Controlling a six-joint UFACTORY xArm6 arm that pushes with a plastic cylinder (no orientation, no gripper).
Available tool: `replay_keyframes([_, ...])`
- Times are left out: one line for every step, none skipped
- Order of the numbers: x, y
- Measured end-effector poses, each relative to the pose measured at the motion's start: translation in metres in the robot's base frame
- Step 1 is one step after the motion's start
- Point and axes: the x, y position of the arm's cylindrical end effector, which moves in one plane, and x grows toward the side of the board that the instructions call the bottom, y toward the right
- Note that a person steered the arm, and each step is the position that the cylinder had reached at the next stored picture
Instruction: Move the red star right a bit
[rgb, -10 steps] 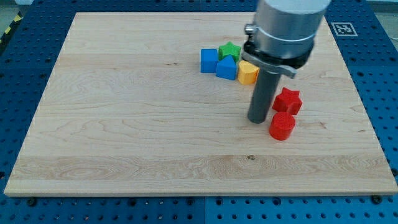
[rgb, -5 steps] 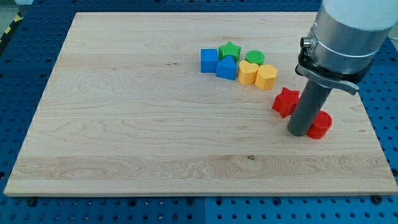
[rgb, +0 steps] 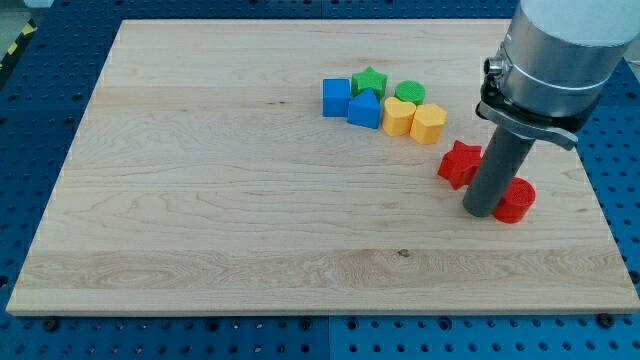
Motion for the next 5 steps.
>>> replay_keyframes([0.0,0.004])
replay_keyframes([0.0,0.013])
replay_keyframes([-0.005,0.014])
replay_keyframes([-0.01,0.014])
replay_keyframes([-0.011,0.014])
